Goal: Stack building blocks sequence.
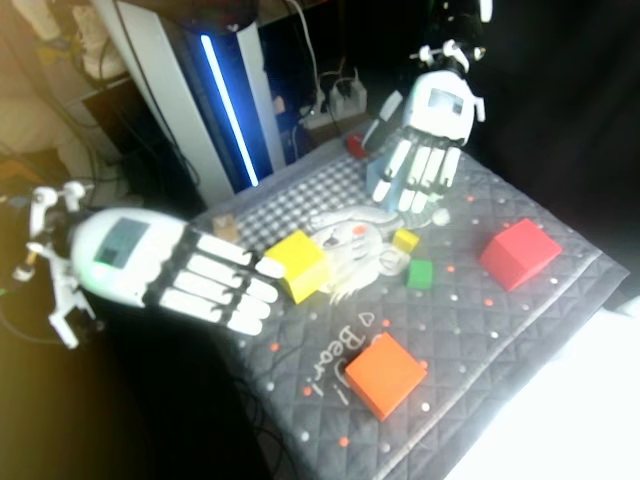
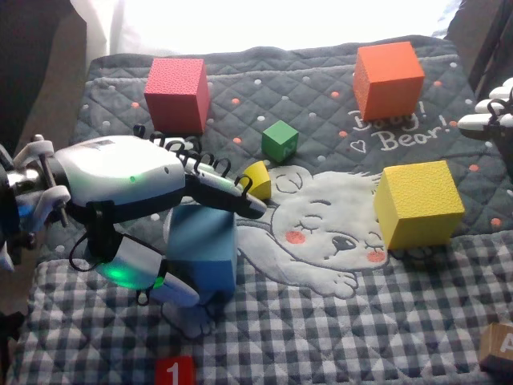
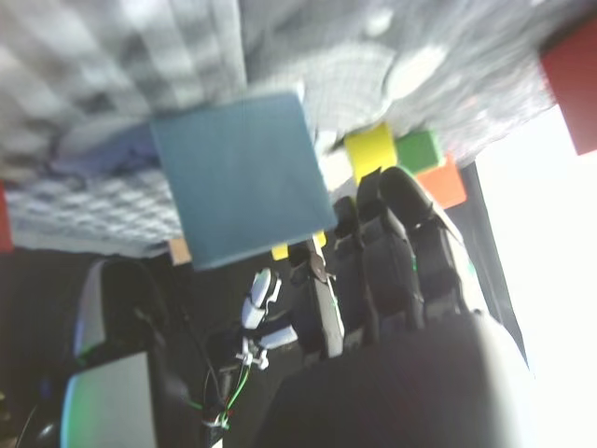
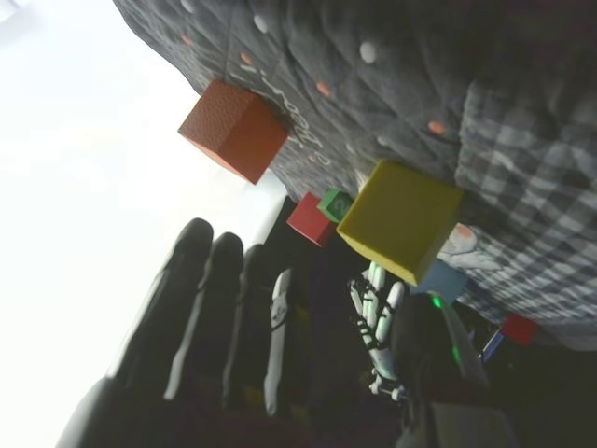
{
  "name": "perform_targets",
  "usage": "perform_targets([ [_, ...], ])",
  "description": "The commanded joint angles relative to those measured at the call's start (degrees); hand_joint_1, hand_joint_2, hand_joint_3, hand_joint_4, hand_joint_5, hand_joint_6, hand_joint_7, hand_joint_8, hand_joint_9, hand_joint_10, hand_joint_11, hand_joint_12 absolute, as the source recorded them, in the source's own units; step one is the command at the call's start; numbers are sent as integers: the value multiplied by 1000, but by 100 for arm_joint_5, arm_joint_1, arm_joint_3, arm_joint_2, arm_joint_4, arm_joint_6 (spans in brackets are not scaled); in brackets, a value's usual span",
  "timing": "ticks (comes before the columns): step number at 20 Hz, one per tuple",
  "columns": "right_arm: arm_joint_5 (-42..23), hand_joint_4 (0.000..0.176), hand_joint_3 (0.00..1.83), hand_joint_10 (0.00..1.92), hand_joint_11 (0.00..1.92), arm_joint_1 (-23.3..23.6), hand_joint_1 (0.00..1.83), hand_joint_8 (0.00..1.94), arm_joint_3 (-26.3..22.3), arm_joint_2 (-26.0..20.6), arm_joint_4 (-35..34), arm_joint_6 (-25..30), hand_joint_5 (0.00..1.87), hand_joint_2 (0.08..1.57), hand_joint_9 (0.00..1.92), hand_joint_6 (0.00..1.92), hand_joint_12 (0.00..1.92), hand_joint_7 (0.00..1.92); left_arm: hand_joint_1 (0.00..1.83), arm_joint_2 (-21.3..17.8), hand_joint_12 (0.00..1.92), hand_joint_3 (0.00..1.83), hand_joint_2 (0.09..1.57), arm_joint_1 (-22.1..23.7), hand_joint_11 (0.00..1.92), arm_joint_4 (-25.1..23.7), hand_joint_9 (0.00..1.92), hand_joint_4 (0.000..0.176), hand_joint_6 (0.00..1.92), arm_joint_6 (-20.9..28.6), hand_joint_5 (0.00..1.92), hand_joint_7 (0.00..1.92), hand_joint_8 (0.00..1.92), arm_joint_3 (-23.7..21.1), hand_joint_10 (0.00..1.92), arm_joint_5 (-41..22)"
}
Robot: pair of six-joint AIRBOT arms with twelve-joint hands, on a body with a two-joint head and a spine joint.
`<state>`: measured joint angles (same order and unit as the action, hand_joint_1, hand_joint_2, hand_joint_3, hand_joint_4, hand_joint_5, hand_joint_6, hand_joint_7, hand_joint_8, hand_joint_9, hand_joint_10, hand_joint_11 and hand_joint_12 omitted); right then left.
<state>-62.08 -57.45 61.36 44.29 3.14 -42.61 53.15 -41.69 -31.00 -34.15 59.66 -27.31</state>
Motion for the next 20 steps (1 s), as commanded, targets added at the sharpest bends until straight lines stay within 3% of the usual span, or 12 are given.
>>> perform_targets([
  [1, -661, 40, 3, 4, 326, 44, 713, 3, 14, -28, -173, 2, 377, 1200, 353, 2, 41, 389, 1184, 38, 1550, 8, 1015, 29, 281, 217, 692, 78, 21, -66, 729, 776, 53, 25, 250, -523],
  [2, -661, 40, 5, 3, 327, 44, 704, 2, 15, -28, -173, 2, 375, 1206, 353, 1, 40, 389, 1314, 48, 1613, 6, 1104, 1, 335, 316, 653, 14, 16, -160, 849, 883, 903, 29, 711, -525],
  [3, -661, 50, 4, 2, 325, 44, 700, 1, 14, -28, -173, 2, 373, 1208, 351, 0, 37, 388, 1229, 57, 1773, 5, 1195, -52, 458, 516, 580, 0, 1174, -328, 797, 811, 1283, 30, 1534, -542],
  [5, -661, 43, 4, 3, 328, 44, 712, 2, 14, -28, -173, 2, 377, 1210, 355, 1, 37, 392, 1226, 54, 1777, 0, 1200, -87, 534, 781, 624, 0, 1209, -493, 798, 808, 1309, 36, 1666, -636],
  [6, -661, 52, 5, 9, 354, 44, 698, 5, 13, -29, -174, 2, 374, 1216, 379, 0, 45, 406, 1229, 43, 1656, 0, 1209, -90, 598, 924, 668, 0, 906, -531, 895, 735, 1551, 59, 1585, -743],
  [7, -661, 52, 5, 6, 344, 43, 696, 3, 14, -31, -174, 3, 375, 1220, 374, 1, 40, 402, 1238, 7, 1553, 0, 1193, -79, 643, 1053, 717, 0, 807, -531, 951, 748, 1551, 104, 1464, -885],
  [8, -661, 38, 7, 5, 355, 43, 689, 4, 15, -32, -175, 3, 390, 1229, 378, 5, 42, 408, 1286, -101, 1425, 0, 1120, 19, 767, 1115, 881, 0, 581, -531, 1082, 904, 1310, 124, 1250, -1023],
  [12, -661, 38, 2, 3, 350, 44, 696, 2, 18, -32, -176, 3, 396, 1230, 379, 4, 34, 404, 1381, -436, 1558, 0, 1091, 597, 794, 1117, 943, 0, 521, -531, 1119, 965, 1058, 224, 1325, -1128],
  [14, -661, 30, 2, 13, 386, 44, 714, 8, 22, -32, -180, 3, 407, 1235, 414, 6, 48, 426, 1400, -437, 1434, 0, 1051, 1068, 913, 1126, 1039, 0, 201, -550, 1281, 1040, 906, 487, 1203, -891],
  [15, -661, 32, 3, 10, 378, 44, 719, 7, 24, -31, -180, 3, 409, 1237, 411, 6, 44, 425, 1398, -391, 1412, 0, 1042, 1239, 921, 1188, 1064, 0, 197, -650, 1303, 1061, 840, 597, 1144, -758],
  [16, -661, 31, 4, 3, 356, 44, 691, 1, 24, -31, -180, 3, 405, 1241, 387, 3, 33, 410, 1312, -313, 1501, 0, 1050, 1417, 908, 1298, 1027, 0, 188, -798, 1307, 1054, 1035, 745, 1086, -608],
  [20, -661, 39, 4, 1, 340, 45, 671, 0, 60, 32, -177, 2, 381, 1246, 353, 0, 23, 379, 1401, 93, 1218, 1, 1055, 1835, 913, 2093, 1068, 0, 337, -1563, 1174, 1054, 912, 1263, 1136, -263],
])
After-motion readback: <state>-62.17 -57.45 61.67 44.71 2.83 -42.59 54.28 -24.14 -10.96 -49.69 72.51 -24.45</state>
